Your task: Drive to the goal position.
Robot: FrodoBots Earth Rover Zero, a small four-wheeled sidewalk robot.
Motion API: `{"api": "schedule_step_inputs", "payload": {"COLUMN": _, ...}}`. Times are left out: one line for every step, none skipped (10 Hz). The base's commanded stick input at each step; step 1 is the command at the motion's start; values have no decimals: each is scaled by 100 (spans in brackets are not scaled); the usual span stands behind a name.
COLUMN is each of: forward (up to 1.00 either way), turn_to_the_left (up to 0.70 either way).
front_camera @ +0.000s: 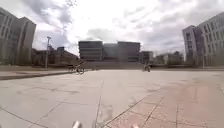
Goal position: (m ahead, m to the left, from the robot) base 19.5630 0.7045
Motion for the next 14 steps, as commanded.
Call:
{"api": "schedule_step_inputs", "payload": {"forward": 6, "turn_to_the_left": 0}}
{"api": "schedule_step_inputs", "payload": {"forward": 6, "turn_to_the_left": 0}}
{"api": "schedule_step_inputs", "payload": {"forward": 6, "turn_to_the_left": 0}}
{"api": "schedule_step_inputs", "payload": {"forward": 6, "turn_to_the_left": 0}}
{"api": "schedule_step_inputs", "payload": {"forward": 6, "turn_to_the_left": 0}}
{"api": "schedule_step_inputs", "payload": {"forward": 6, "turn_to_the_left": 0}}
{"api": "schedule_step_inputs", "payload": {"forward": 6, "turn_to_the_left": 0}}
{"api": "schedule_step_inputs", "payload": {"forward": 6, "turn_to_the_left": 0}}
{"api": "schedule_step_inputs", "payload": {"forward": 6, "turn_to_the_left": 0}}
{"api": "schedule_step_inputs", "payload": {"forward": 6, "turn_to_the_left": 0}}
{"api": "schedule_step_inputs", "payload": {"forward": 6, "turn_to_the_left": 0}}
{"api": "schedule_step_inputs", "payload": {"forward": 6, "turn_to_the_left": 0}}
{"api": "schedule_step_inputs", "payload": {"forward": 6, "turn_to_the_left": 0}}
{"api": "schedule_step_inputs", "payload": {"forward": 6, "turn_to_the_left": 0}}
